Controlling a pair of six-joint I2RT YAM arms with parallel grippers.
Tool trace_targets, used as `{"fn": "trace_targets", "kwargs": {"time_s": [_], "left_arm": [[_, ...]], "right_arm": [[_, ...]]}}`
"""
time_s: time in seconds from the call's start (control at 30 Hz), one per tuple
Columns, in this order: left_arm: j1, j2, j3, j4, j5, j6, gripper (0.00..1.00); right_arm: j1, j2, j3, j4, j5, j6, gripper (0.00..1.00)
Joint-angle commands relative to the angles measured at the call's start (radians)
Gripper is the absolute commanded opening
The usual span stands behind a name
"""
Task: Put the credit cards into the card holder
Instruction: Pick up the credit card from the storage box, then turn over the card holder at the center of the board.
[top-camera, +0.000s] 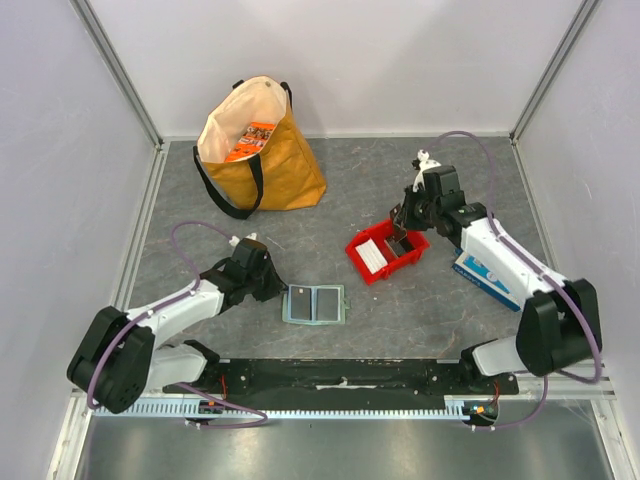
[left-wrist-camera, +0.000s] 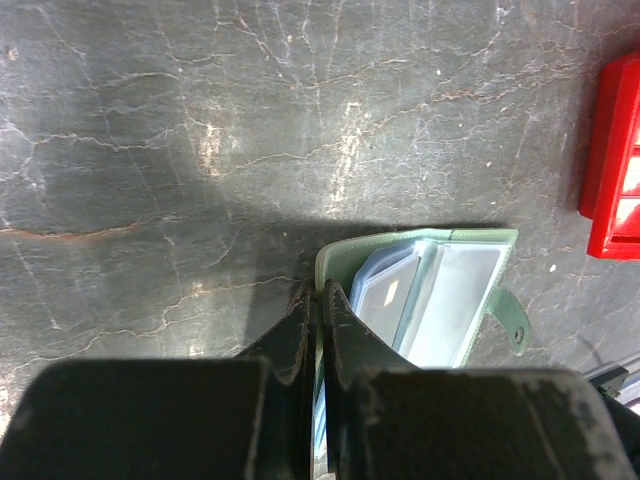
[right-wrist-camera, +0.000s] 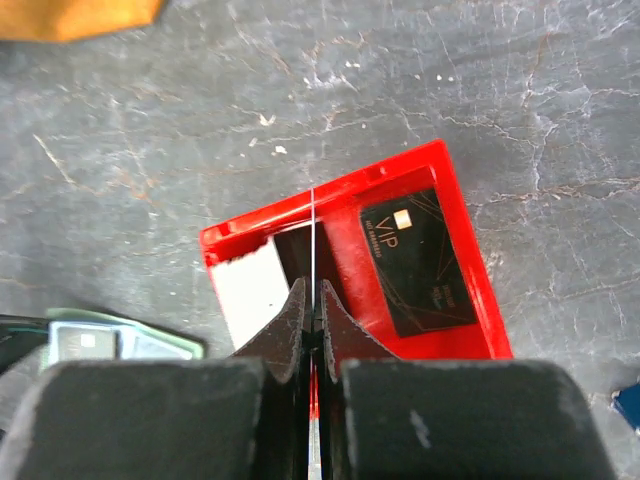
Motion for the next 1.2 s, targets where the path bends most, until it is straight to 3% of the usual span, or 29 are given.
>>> {"fn": "trace_targets", "kwargs": {"time_s": [0.0, 0.2, 0.33, 0.5, 0.77, 1.17], "left_arm": [[0.006, -0.047, 0.002, 0.015, 0.019, 0.03, 0.02], [0.007, -0.082, -0.013, 0.013, 0.049, 0.015, 0.02], [0.007, -0.116, -0.03, 0.006, 0.06, 0.004, 0.02], [0.007, -0.144, -0.05, 0.003, 0.072, -0.008, 0.02], [0.007, -0.158, -0.056, 0.003, 0.078, -0.013, 0.02], [0.007, -0.188, -0.065, 0.0, 0.085, -0.018, 0.02]], "right_arm": [[0.1, -0.131, -0.015, 0.046, 0.1, 0.158, 0.0], [0.485, -0.235, -0.234, 0.334, 0.436, 0.581, 0.0], [0.719, -0.141, -0.238, 0.423, 0.657, 0.692, 0.0], [0.874, 0.007, -0.17, 0.46, 0.769, 0.751, 0.0], [0.965, 0.14, -0.104, 0.491, 0.822, 0.774, 0.0], [0.984, 0.214, -0.056, 0.451, 0.84, 0.768, 0.0]]}}
